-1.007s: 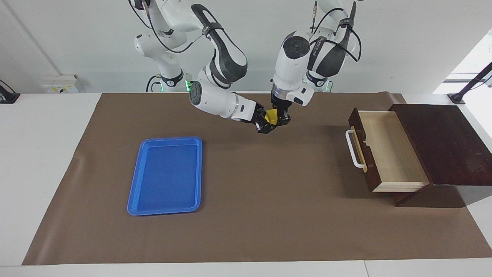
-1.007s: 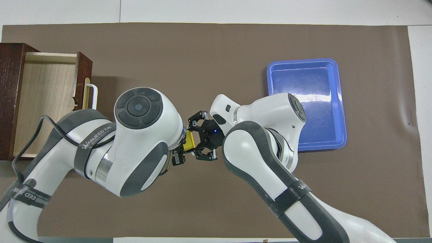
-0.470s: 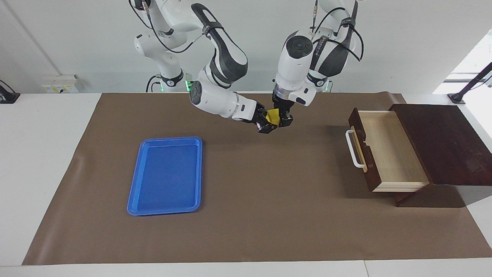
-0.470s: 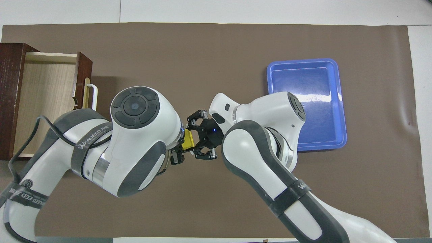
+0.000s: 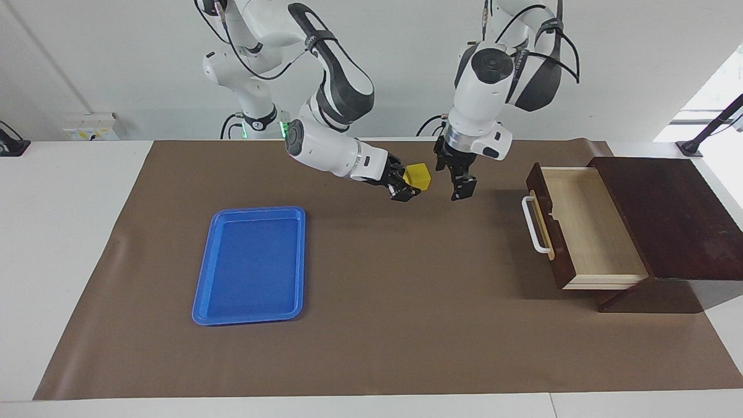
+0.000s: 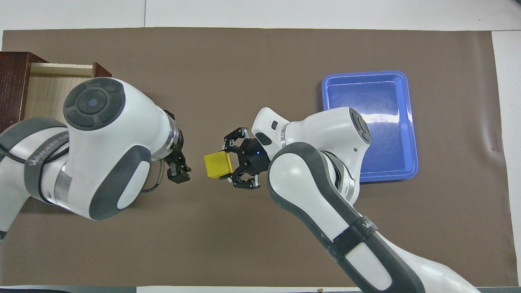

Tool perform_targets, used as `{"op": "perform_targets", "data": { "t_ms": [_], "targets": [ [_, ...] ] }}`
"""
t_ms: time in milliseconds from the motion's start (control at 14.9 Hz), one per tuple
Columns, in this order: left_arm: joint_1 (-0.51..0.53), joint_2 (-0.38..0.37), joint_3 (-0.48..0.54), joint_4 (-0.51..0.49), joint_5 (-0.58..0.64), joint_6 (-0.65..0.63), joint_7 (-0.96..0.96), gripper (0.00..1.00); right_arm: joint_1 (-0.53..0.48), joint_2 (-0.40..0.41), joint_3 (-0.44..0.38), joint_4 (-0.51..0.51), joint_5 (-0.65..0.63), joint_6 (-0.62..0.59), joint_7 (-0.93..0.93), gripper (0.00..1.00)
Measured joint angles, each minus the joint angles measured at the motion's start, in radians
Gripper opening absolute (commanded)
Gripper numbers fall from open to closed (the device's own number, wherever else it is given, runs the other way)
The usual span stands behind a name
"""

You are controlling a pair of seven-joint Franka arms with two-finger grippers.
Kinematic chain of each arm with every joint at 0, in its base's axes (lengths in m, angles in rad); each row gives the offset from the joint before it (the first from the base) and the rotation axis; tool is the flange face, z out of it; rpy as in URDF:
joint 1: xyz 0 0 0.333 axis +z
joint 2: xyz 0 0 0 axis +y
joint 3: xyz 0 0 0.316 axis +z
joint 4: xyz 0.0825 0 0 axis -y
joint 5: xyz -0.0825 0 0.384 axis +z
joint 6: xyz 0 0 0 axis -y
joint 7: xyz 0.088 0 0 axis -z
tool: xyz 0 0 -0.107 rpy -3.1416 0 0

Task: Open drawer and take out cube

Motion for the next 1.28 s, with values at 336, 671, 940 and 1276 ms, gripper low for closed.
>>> {"op": "perform_targets", "data": {
  "t_ms": [336, 671, 940, 1276],
  "targets": [
    [0.156, -0.001, 0.005, -0.1, 0.027, 0.126, 0.225, 1.0, -0.026, 0.0, -0.002, 0.0, 0.0, -0.049, 0.0, 0.0],
    [0.282, 0.0, 0.006, -0.145, 0.066, 0.188, 0.462, 1.0, -0.202, 0.0, -0.01, 0.001, -0.012, -0.206, -0.052, 0.0],
    [0.403, -0.002, 0.0, -0.145, 0.075, 0.196, 0.586, 1.0, -0.362, 0.0, -0.016, 0.0, -0.108, -0.266, -0.073, 0.0],
    [0.56, 0.0, 0.002, -0.146, 0.104, 0.245, 0.682, 1.0, -0.501, 0.004, -0.018, -0.037, -0.187, -0.275, -0.153, 0.0]
  ]
}}
